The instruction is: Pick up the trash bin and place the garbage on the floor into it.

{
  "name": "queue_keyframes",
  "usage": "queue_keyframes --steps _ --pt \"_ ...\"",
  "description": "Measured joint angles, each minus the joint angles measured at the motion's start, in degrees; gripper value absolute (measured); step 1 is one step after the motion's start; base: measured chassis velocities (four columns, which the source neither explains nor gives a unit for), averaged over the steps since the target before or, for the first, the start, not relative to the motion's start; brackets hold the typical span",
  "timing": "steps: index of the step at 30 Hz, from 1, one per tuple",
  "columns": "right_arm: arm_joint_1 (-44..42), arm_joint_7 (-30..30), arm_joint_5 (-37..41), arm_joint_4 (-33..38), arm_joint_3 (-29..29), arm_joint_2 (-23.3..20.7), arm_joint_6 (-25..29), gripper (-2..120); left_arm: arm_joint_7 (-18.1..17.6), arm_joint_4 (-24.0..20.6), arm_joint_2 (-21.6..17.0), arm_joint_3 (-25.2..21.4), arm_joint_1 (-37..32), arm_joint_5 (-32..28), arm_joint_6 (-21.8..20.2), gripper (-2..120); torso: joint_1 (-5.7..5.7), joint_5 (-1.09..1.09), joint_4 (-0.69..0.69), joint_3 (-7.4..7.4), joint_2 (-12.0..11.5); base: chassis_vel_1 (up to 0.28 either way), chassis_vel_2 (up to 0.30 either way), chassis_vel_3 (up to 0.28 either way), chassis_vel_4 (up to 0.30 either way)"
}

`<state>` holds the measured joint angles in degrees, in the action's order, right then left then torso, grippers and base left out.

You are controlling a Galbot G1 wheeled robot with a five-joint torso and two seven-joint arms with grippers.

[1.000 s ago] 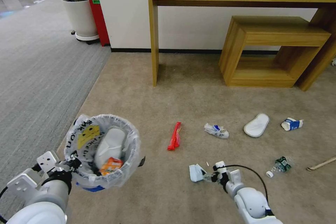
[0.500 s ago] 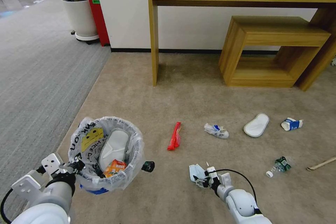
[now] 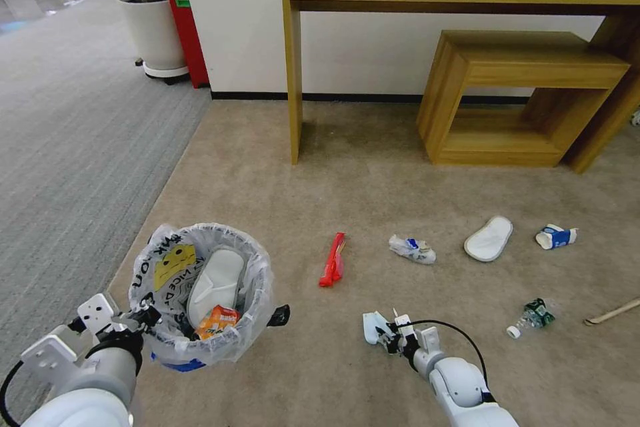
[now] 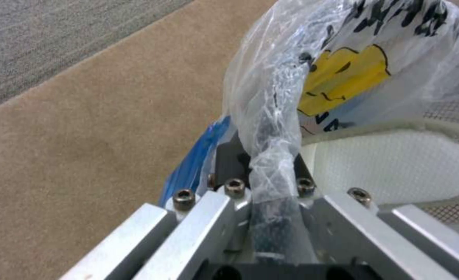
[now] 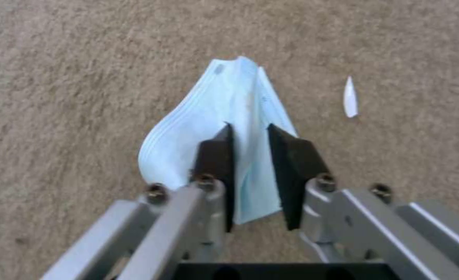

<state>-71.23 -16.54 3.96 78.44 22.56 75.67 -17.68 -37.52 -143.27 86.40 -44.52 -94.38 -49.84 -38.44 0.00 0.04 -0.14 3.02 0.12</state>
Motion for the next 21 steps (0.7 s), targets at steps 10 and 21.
queue_keyframes --steps 10,21 --pt "-2.28 3.63 7.35 6.61 -0.47 -1.21 12.34 0 0.17 0.00 -0.06 0.27 0.57 0.04 0.00 0 0.00 0.00 0.01 0.00 0.00 0.000 0.000 0.000 0.000" --pt "-5.44 -18.60 34.88 28.71 -0.25 -4.35 22.65 0 0.51 3.05 0.14 2.25 0.48 -0.77 0.07 0 0.00 -0.01 0.00 0.00 0.00 0.000 0.000 0.000 0.000"
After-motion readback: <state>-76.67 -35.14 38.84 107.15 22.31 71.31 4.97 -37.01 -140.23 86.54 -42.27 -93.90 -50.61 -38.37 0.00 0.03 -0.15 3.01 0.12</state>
